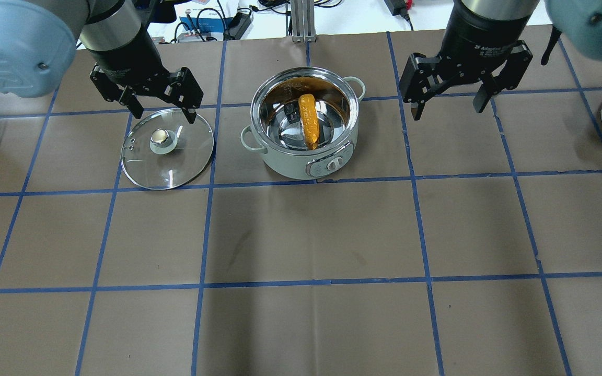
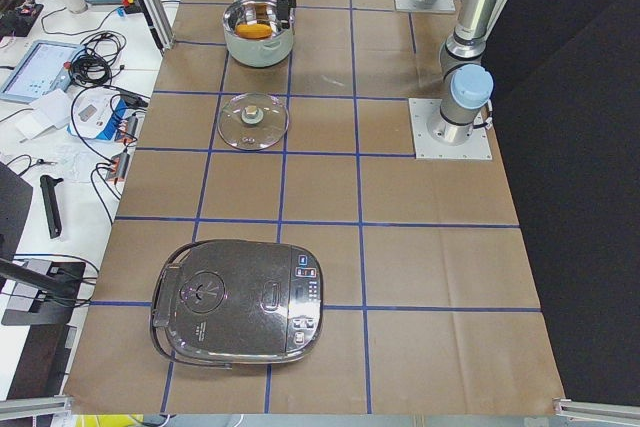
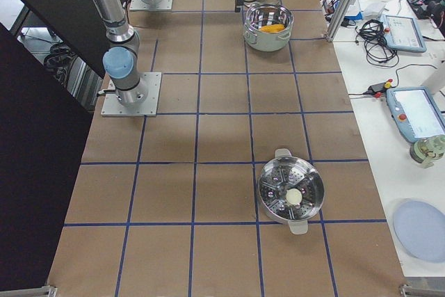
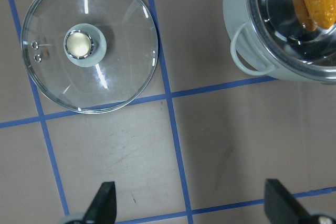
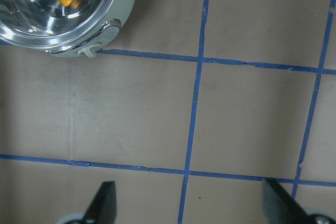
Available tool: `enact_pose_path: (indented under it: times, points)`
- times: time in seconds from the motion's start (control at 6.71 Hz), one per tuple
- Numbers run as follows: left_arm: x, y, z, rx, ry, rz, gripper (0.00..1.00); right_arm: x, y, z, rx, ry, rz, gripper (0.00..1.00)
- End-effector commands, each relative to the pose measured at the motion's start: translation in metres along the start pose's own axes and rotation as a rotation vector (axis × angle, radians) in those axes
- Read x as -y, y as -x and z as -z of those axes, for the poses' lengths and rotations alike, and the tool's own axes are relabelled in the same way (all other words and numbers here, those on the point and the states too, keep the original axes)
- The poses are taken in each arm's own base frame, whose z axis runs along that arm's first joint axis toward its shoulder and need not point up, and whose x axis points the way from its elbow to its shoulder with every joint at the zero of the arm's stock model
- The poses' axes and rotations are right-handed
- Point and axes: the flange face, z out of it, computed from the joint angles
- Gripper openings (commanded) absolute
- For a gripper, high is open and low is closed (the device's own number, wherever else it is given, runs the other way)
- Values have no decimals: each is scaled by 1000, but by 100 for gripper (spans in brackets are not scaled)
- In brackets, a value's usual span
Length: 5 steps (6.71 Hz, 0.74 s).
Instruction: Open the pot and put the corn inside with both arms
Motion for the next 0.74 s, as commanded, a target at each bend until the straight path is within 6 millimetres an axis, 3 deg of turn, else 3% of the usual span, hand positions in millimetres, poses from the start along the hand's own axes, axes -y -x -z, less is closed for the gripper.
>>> enact_pose_path:
  times: [0.0, 0.6]
  points:
    - [-1, 5, 2, 5, -4, 17, 100, 1, -1, 7, -2, -35, -3, 100]
    - [-1, 10, 3, 4, -8, 26, 100, 0, -5, 6, 5, -26, -13, 100]
